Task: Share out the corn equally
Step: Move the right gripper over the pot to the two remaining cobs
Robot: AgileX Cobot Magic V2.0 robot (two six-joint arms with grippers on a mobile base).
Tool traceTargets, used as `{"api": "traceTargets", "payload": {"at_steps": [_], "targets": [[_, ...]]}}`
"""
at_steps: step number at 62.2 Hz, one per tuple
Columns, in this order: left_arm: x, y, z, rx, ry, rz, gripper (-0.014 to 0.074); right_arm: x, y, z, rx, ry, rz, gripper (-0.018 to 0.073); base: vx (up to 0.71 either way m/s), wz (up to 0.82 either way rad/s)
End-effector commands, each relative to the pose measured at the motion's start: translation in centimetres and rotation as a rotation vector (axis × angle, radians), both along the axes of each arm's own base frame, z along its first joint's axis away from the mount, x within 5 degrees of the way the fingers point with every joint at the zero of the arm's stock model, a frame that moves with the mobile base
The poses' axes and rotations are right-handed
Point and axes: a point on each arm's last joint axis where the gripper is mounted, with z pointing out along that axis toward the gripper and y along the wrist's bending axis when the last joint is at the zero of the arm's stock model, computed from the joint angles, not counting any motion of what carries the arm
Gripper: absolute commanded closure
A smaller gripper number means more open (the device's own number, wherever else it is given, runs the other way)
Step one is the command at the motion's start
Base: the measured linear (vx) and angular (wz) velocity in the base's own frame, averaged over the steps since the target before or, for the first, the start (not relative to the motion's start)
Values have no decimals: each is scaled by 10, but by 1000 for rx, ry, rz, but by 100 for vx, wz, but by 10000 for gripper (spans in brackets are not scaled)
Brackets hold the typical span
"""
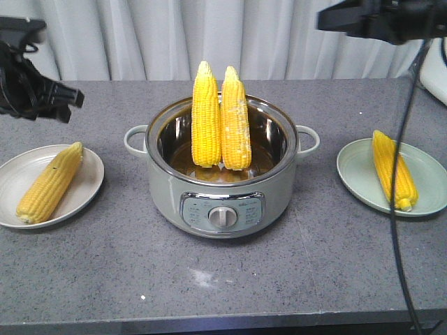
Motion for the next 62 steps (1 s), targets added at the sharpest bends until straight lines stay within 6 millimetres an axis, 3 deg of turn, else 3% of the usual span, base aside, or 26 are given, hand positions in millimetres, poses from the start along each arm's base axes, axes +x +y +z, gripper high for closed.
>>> {"api": "traceTargets", "payload": {"at_steps": [1, 13, 30, 49, 62], "targets": [[-19, -5, 49, -119, -198, 7, 198, -13, 25, 35, -43, -128, -39, -34, 0, 0], [-35, -17, 84, -329, -350, -8, 198, -8, 62, 24, -93, -79, -93, -34, 0, 0], [-36, -23, 89, -434, -370, -6, 199, 17, 93, -20, -57, 76, -84, -34, 0, 0], [-36, -23, 89, -397, -372, -45, 199, 38, 99, -49, -51, 165, -75, -34, 0, 0], [-36, -23, 89, -398, -380, -43, 199, 39, 101, -51, -37, 185, -65, -17, 0, 0]]}}
